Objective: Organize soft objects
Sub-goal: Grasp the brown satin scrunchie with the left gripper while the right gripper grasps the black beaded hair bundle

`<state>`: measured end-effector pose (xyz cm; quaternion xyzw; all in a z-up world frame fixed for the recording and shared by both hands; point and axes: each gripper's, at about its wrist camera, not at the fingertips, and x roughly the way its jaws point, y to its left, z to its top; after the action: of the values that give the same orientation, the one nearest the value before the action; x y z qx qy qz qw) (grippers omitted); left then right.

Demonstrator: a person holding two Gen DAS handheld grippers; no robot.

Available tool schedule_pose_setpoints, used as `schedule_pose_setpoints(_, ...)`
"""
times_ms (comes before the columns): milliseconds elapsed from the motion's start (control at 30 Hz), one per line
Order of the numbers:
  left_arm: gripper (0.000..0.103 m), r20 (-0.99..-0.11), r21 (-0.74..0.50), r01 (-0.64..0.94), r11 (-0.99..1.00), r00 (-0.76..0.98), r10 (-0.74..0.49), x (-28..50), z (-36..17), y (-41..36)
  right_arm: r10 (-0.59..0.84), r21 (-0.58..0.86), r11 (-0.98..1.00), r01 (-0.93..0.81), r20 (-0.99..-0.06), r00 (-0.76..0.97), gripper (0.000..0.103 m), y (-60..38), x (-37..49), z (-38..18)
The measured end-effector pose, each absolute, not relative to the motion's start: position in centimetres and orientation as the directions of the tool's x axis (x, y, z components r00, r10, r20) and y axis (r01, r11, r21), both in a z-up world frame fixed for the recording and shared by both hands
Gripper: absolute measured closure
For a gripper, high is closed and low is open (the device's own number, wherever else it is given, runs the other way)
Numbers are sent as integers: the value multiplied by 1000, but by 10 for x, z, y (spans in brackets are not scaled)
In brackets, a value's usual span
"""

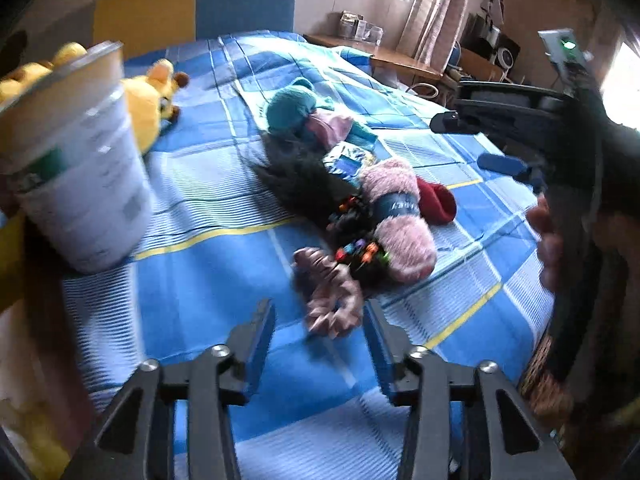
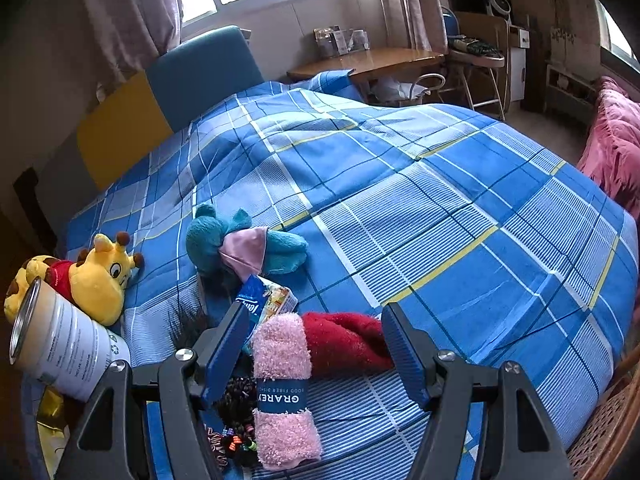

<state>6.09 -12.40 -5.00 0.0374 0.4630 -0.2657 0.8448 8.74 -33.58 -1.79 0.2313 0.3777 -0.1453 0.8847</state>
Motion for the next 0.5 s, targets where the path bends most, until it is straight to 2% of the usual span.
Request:
schedule_pose_setpoints(233, 53, -843, -144, 476, 868, 401, -359, 91, -90, -150, -56, 318, 852, 417, -735, 675, 34, -335, 90, -19)
schedule_pose_setpoints(333, 55, -816, -145, 502, 852, 426, -390, 87, -93, -145, -10, 348, 858, 377, -724, 690, 33, -333, 92, -19)
schedule_pose_setpoints(367, 73, -815, -143, 509, 849, 426, -393, 83, -92, -141, 22, 365, 865, 344, -714, 700, 33, -329, 93, -18)
schedule_pose_setpoints(400, 83, -815, -141, 506, 851, 428, -390, 80, -91, -137, 48, 373, 872, 318, -711, 702, 34, -326, 95, -18)
schedule_pose_setpoints(433, 85, -817, -149, 498, 854, 424, -390, 79, -91, -132, 77, 380, 878, 289, -710, 700, 36, -322, 97, -19)
schedule_pose_setpoints(500, 87, -813, -183, 481, 857, 416, -407, 76, -90, -117, 148, 383, 900, 206, -715, 684, 48, -306, 103, -20)
